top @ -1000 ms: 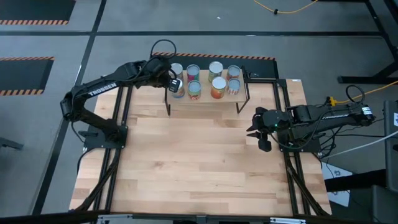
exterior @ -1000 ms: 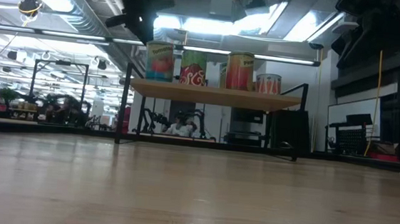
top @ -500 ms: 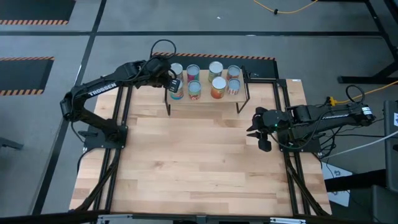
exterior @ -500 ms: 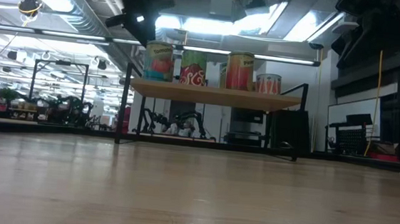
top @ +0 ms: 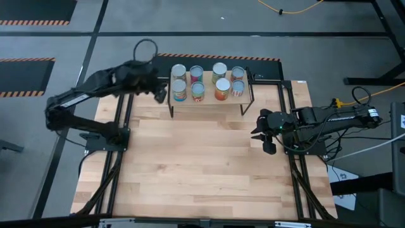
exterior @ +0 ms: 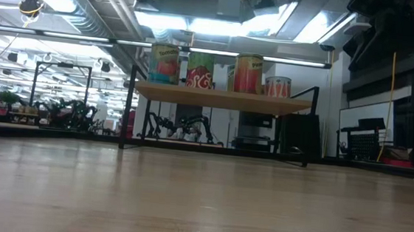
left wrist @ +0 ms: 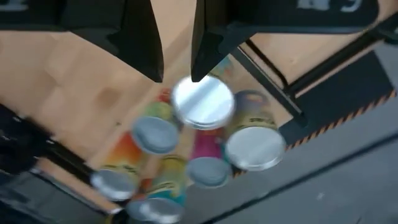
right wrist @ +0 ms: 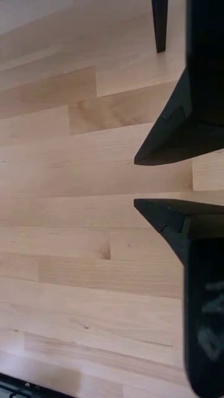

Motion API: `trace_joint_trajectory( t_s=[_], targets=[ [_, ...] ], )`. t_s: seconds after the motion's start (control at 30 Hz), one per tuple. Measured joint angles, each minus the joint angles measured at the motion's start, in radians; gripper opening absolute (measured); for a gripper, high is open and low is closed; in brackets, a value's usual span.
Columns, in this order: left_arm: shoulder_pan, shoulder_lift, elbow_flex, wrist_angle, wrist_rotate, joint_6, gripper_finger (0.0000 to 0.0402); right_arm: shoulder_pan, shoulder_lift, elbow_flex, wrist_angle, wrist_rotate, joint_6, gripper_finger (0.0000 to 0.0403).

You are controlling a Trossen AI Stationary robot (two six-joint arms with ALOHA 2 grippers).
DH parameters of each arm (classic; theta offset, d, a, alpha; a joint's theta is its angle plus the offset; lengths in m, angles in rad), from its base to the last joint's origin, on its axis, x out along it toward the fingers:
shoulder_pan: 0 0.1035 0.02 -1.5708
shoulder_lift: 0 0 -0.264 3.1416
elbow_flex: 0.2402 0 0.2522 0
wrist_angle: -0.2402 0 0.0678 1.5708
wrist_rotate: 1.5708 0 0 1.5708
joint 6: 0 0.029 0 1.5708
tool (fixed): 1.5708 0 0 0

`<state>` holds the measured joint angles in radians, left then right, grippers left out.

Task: Pick and place cans onto a shelf
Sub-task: Return to Home Position

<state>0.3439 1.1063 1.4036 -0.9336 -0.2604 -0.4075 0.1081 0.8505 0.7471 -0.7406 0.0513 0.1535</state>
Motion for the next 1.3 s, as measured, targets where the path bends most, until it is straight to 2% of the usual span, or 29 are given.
trace_joint_trajectory(
  t_s=[0.13,0.3,0.47,0.83,1.07,1.3],
  targets=[
    [-0.174,-0.076,-0.034,0.007,-0.098,0.025,0.0077,0.0,0.0,0.0,0.0,0.0,0.001,0.0101],
    [-0.374,-0.168,-0.167,0.026,-0.228,0.019,0.0076,0.0,0.0,0.0,0.0,0.0,0.002,0.0101],
    [-0.48,-0.254,-0.352,0.148,-0.23,0.042,0.0077,0.0,0.0,0.0,0.0,0.0,0.001,0.0101],
    [-0.506,-0.402,-0.757,0.665,-0.006,0.263,0.0078,0.0,0.0,0.0,0.003,0.0,0.0,0.0101],
    [-0.506,-0.498,-0.939,0.869,0.003,0.332,0.0078,0.0,0.0,0.0,0.003,0.0,0.0,0.0101],
    [-0.506,-0.614,-1.123,1.013,0.02,0.333,0.0078,0.0,0.0,0.0,0.004,0.0,0.0,0.0101]
  ],
)
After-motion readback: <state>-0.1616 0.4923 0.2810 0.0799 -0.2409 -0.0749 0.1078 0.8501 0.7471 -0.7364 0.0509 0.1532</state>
